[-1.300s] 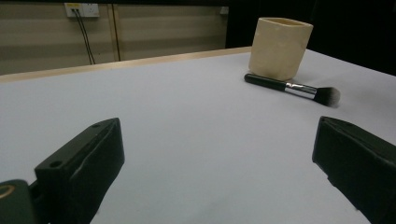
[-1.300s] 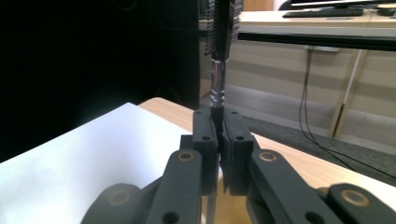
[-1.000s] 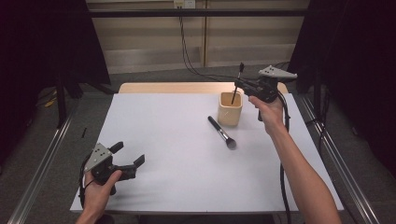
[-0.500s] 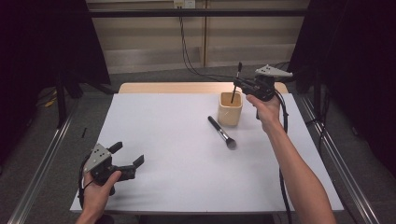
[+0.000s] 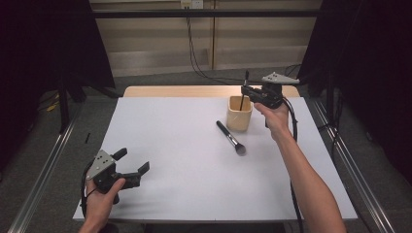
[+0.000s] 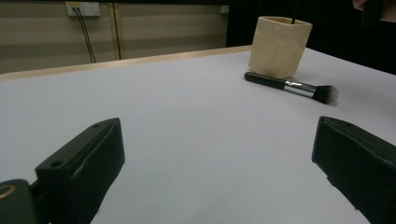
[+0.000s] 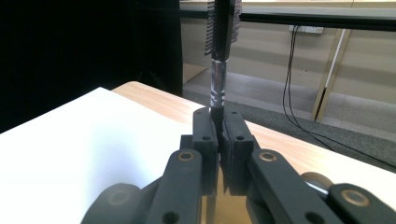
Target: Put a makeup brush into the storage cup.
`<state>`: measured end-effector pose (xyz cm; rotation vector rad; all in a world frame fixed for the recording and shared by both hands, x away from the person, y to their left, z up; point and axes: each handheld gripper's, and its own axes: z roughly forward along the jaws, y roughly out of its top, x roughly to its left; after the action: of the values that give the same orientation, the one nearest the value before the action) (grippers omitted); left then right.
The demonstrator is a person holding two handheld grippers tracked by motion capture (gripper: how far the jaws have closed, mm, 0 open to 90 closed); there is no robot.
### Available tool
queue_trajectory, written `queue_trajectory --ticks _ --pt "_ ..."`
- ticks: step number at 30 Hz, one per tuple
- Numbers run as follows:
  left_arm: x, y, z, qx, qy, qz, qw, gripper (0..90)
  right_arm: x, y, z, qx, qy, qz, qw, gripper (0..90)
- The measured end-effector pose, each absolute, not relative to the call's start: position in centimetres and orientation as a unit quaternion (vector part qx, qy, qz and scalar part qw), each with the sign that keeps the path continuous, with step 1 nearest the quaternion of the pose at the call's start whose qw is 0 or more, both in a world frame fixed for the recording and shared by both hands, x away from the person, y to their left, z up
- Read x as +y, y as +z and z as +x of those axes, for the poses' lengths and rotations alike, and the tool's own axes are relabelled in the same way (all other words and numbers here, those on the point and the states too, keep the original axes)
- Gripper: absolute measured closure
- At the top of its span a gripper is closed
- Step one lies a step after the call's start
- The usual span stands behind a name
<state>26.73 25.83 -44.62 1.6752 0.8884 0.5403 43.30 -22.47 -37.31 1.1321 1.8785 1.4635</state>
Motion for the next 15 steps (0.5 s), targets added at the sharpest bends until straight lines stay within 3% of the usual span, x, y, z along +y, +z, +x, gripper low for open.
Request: queue_trajectory --ticks 15 --pt "25.9 -44.7 26.8 0.376 0.225 0.713 0.548 3.0 -22.7 -39.0 43.4 0.694 0.529 0.427 0.238 86.0"
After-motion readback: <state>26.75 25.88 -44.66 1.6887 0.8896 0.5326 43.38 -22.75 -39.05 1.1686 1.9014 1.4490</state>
